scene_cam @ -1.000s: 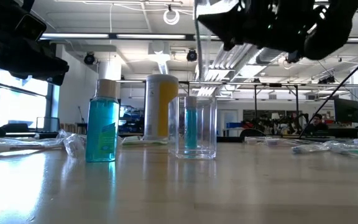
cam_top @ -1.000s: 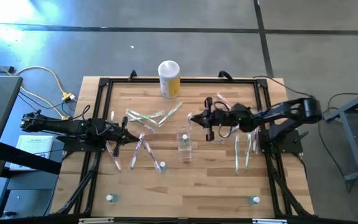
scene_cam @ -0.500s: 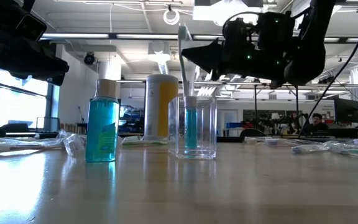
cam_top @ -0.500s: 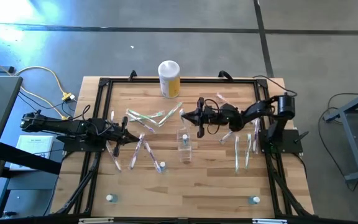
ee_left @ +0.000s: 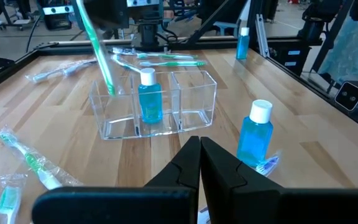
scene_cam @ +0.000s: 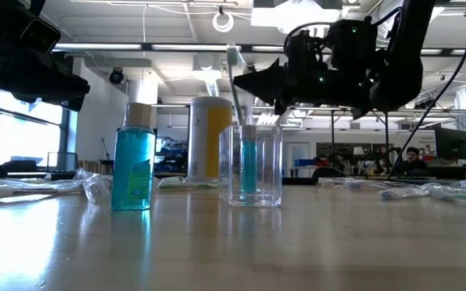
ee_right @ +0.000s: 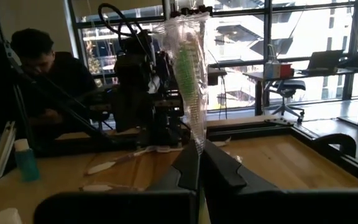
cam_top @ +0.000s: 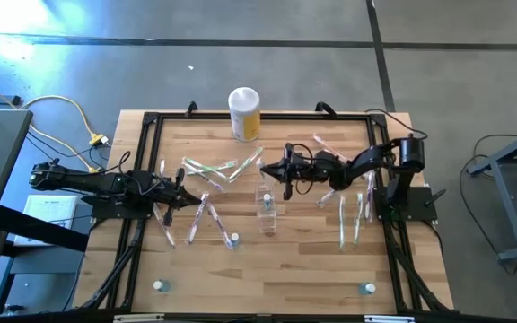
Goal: Pick & Place toothbrushing station
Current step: Put the green toothbrush into the transparent organizer, then put the purple toothbrush into the transparent organizer
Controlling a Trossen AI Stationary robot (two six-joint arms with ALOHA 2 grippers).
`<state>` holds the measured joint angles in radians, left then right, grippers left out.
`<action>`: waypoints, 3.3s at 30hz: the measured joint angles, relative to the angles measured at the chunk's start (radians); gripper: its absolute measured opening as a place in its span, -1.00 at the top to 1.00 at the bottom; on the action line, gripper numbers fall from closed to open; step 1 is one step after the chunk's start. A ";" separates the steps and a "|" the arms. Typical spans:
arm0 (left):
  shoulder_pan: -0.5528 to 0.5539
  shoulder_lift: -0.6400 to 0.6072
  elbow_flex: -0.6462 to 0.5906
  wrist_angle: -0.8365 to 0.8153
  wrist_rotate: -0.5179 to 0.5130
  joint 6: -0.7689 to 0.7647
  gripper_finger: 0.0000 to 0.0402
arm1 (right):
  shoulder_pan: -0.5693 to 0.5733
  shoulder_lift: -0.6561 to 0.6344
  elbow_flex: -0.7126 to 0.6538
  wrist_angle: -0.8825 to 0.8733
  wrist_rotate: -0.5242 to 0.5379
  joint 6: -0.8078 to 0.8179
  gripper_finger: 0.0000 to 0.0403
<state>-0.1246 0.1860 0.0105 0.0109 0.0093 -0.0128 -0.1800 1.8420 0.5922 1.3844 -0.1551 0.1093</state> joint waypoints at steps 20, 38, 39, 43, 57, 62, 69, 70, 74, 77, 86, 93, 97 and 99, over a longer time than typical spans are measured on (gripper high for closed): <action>0.000 0.000 0.000 0.000 0.002 0.000 0.97 | 0.024 0.000 0.000 -0.181 0.095 0.003 0.99; 0.000 0.000 0.000 0.000 0.002 0.000 0.97 | 0.042 -0.002 0.000 -0.280 0.157 0.025 0.99; 0.000 0.000 0.000 0.000 0.002 0.000 0.97 | 0.042 -0.002 0.000 -0.282 0.157 0.022 0.99; 0.000 0.000 0.000 0.000 0.002 0.000 0.97 | 0.044 -0.002 0.000 -0.296 0.154 0.002 0.95; 0.000 0.000 0.000 0.000 0.002 -0.006 0.97 | 0.049 -0.037 0.000 -0.340 0.158 0.000 -0.05; 0.000 0.000 0.000 0.000 0.015 -0.088 0.97 | 0.067 -0.108 -0.001 -0.397 0.181 -0.001 -0.20; 0.000 0.000 0.027 -0.033 0.031 -0.145 0.97 | 0.131 -0.280 0.000 -0.586 0.183 -0.008 -0.20; 0.000 0.000 0.030 -0.038 0.043 -0.149 0.97 | 0.144 -0.308 0.000 -0.622 0.183 -0.008 -0.20; 0.000 0.001 0.035 -0.049 0.070 -0.150 0.97 | 0.198 -0.380 0.000 -0.732 0.183 -0.008 -0.19; 0.000 0.010 0.037 -0.064 0.038 -0.150 0.97 | 0.232 -0.407 0.000 -0.771 0.183 -0.008 -0.18; 0.000 0.030 0.035 -0.027 0.007 -0.097 0.97 | 0.285 -0.406 0.000 -0.804 0.212 -0.008 -0.18; 0.000 0.033 0.035 -0.029 0.004 -0.099 0.97 | 0.292 -0.406 0.000 -0.812 0.234 -0.005 -0.18; 0.000 0.034 0.035 -0.034 0.003 -0.100 0.97 | 0.292 -0.406 0.000 -0.814 0.233 0.002 -0.18; 0.000 0.034 0.035 -0.030 0.004 -0.098 0.97 | 0.292 -0.406 0.000 -0.815 0.232 0.003 -0.18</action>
<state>-0.1246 0.2195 0.0460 -0.0190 0.0129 -0.1105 0.1116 1.4361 0.5919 0.5689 0.0772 0.1120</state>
